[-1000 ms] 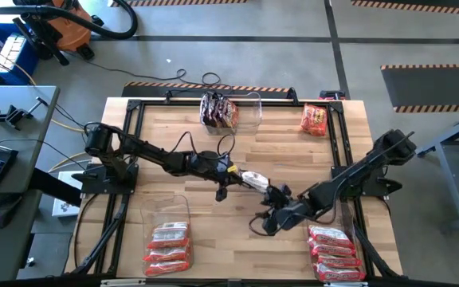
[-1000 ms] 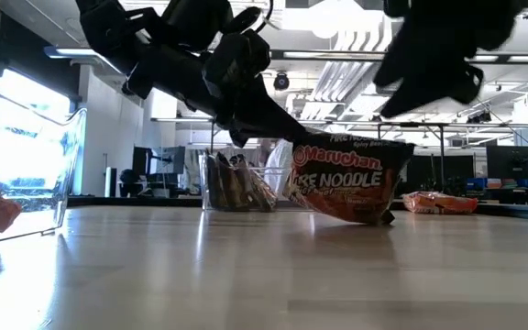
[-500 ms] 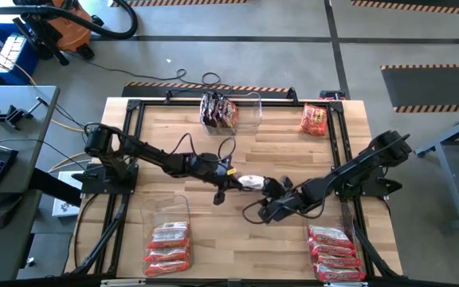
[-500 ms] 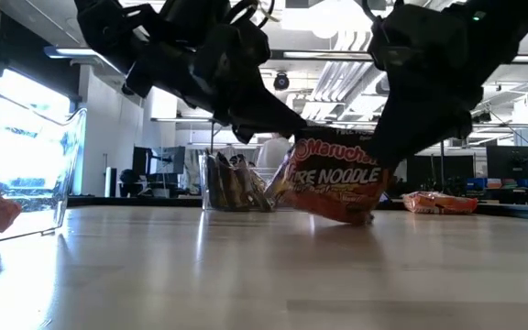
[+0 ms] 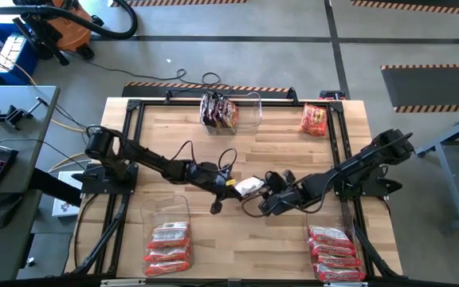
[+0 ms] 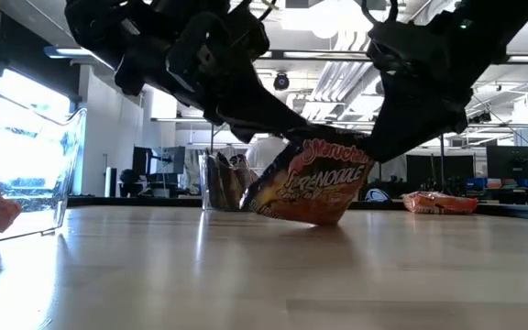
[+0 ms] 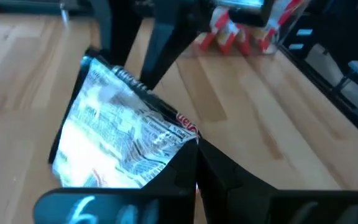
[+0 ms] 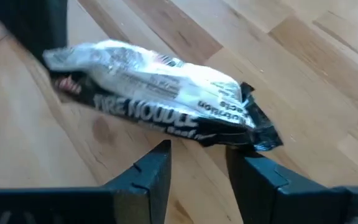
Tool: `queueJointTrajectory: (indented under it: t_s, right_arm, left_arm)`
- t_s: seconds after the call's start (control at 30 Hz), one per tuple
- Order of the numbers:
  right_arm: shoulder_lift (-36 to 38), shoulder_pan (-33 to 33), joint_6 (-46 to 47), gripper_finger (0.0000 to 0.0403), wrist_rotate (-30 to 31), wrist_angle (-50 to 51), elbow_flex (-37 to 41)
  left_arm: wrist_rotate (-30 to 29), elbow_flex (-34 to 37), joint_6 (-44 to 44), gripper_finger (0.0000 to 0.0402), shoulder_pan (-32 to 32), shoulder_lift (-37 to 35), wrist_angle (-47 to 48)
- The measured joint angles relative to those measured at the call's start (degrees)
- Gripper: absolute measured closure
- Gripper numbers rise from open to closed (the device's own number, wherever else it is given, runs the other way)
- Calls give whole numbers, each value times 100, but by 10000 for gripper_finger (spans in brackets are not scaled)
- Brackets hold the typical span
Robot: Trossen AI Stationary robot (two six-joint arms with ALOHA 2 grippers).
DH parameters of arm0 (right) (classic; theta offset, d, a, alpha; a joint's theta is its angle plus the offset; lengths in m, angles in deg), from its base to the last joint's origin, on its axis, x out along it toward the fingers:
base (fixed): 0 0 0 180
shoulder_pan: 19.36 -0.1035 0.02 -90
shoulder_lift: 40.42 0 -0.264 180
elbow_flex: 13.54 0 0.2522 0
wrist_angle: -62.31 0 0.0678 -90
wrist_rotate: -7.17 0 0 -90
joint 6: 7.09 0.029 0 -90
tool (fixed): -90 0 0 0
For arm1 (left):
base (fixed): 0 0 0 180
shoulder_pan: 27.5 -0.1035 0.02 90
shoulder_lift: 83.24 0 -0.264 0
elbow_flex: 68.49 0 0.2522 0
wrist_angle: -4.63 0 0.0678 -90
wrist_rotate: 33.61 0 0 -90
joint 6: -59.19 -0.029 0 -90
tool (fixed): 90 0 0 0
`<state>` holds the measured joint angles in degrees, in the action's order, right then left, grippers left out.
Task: Sort Maruchan noodles
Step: Put the black noodle pack into the top transparent bin
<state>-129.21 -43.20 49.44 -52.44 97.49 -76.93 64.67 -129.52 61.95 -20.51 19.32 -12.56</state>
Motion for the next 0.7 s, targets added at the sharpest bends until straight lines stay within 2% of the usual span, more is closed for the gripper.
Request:
queueJointTrajectory:
  t_s: [0.37,0.53,0.7]
  right_arm:
    - [3,470,-480,266,-185,-539,0]
    - [158,756,-694,265,-566,-475,0]
    - [317,977,-90,265,-1305,-368,0]
  left_arm:
    - [-47,-4,3,401,146,639,-1343]
    - [-151,-6,27,401,167,1054,-2133]
    - [-539,-6,149,401,212,1537,-2977]
